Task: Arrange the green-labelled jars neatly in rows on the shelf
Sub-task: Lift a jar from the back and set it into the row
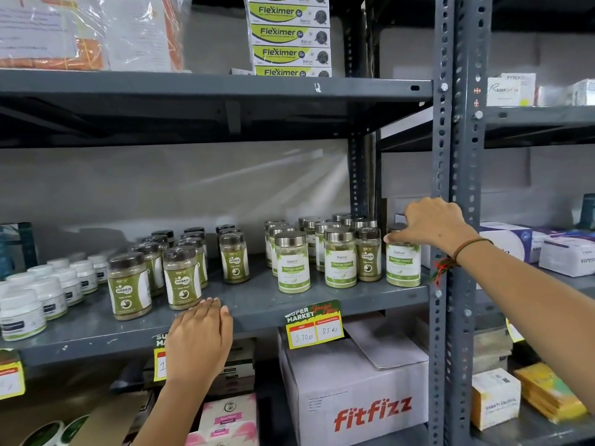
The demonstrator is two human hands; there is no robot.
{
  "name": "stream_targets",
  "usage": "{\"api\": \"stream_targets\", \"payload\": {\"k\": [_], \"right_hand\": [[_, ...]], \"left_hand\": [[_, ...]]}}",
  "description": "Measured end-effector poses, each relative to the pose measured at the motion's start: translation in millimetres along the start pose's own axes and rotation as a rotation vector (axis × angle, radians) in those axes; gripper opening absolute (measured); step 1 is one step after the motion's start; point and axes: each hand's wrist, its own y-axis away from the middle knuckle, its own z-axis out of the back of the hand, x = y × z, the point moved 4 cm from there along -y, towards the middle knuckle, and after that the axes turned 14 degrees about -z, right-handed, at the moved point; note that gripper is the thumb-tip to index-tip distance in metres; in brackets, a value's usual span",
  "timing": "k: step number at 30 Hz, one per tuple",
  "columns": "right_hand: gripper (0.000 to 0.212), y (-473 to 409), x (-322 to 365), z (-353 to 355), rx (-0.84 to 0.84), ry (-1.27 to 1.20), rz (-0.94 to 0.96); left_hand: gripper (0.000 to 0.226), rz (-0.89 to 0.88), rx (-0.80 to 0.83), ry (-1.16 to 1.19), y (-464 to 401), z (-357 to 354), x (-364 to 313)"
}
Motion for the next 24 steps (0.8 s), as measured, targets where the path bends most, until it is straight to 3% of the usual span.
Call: {"api": "stream_targets", "payload": {"k": [3,6,9,11,15,19,24], "right_hand": [[0.071,-1.4,-1.4,6.8,-0.068,0.032,0.003],[0.075,-3.2,0.4,22.9,-0.317,-0.052,0.013],[0.056,-4.1,15.9,30.6,-0.450,-0.190,0.094],[0.051,-10.1,28.9,25.2,-0.258,-0.290,0.151],[0.069,-18.1,51.2,-2.4,0.301,-0.252,0.250],[0.085,-26.0,58.6,-22.2,0.469,-0.159,0.274],[0.080,-33.0,60.3,-33.9,0.570,-0.184,0.264]], "left_hand": [[0.050,0.010,-0.001,0.001,0.1,0.5,-0.1],[0.048,0.015,-0.004,0.006,0.0,0.7,-0.5],[0.047,0.015,-0.002,0.012,-0.2,0.6,-0.4],[0.049,0.015,0.001,0.016,-0.2,0.5,0.0],[0.048,0.000,-0.002,0.010,-0.6,1.0,0.3],[0.047,-0.017,0.004,0.006,-1.1,0.7,2.0],[0.048,-0.030,0.007,0.009,-1.6,0.5,3.7]]}}
